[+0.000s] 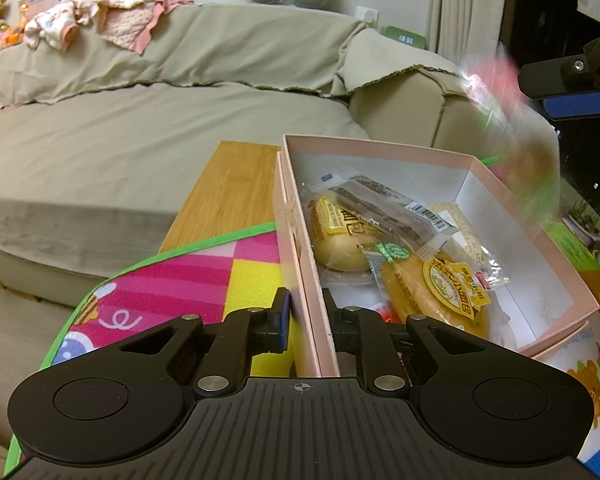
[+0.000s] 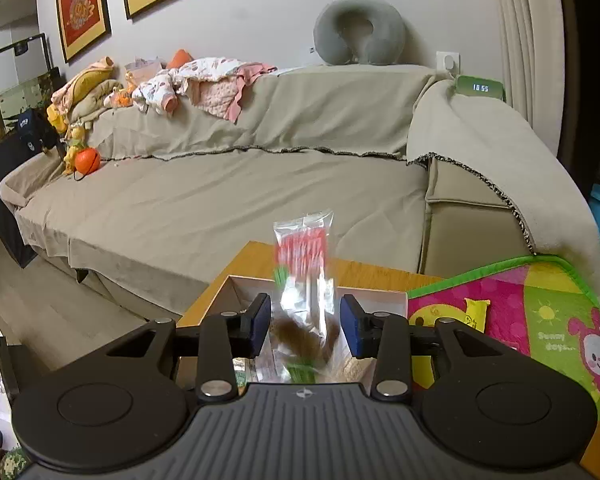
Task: Organize objects
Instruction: 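Lift the hawthorn bar into the pink box and open the right tool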
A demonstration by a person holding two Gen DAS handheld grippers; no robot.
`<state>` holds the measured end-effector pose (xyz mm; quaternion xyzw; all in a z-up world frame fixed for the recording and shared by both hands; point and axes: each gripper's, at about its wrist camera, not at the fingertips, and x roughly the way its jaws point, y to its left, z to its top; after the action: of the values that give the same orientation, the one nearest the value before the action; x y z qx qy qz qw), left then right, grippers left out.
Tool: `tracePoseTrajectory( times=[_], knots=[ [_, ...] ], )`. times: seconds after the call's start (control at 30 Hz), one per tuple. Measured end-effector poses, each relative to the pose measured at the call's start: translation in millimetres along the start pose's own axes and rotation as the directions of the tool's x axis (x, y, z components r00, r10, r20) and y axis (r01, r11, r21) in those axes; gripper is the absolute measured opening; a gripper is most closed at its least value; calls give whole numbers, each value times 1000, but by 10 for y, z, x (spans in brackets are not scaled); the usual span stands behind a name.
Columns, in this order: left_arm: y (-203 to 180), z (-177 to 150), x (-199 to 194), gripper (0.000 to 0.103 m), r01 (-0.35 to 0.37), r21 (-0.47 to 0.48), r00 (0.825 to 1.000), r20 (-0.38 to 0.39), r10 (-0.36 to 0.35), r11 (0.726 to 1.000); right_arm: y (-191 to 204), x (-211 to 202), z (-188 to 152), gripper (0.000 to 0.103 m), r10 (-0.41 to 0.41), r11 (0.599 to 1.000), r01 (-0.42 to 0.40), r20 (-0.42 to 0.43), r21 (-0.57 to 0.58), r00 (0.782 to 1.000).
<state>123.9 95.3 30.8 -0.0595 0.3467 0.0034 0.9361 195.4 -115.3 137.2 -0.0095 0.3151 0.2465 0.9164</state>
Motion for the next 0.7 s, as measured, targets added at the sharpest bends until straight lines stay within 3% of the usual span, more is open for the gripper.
tracePoseTrajectory(
  times=[0.33,0.53,0.7],
  knots=[
    [12,-16,-2,17,0,-2,1000,-3,0,1000,-190,-16,0,44,-18,999,18,-2,41,1000],
    [15,-17,-4,17,0,-2,1000,-2,0,1000,-546,-1,-54,49,-93,993,94,-17,76,996],
    [22,-23,-5,17,-1,-2,1000,-2,1,1000,-992,244,-186,50,-161,972,174,-92,160,983]
  ],
)
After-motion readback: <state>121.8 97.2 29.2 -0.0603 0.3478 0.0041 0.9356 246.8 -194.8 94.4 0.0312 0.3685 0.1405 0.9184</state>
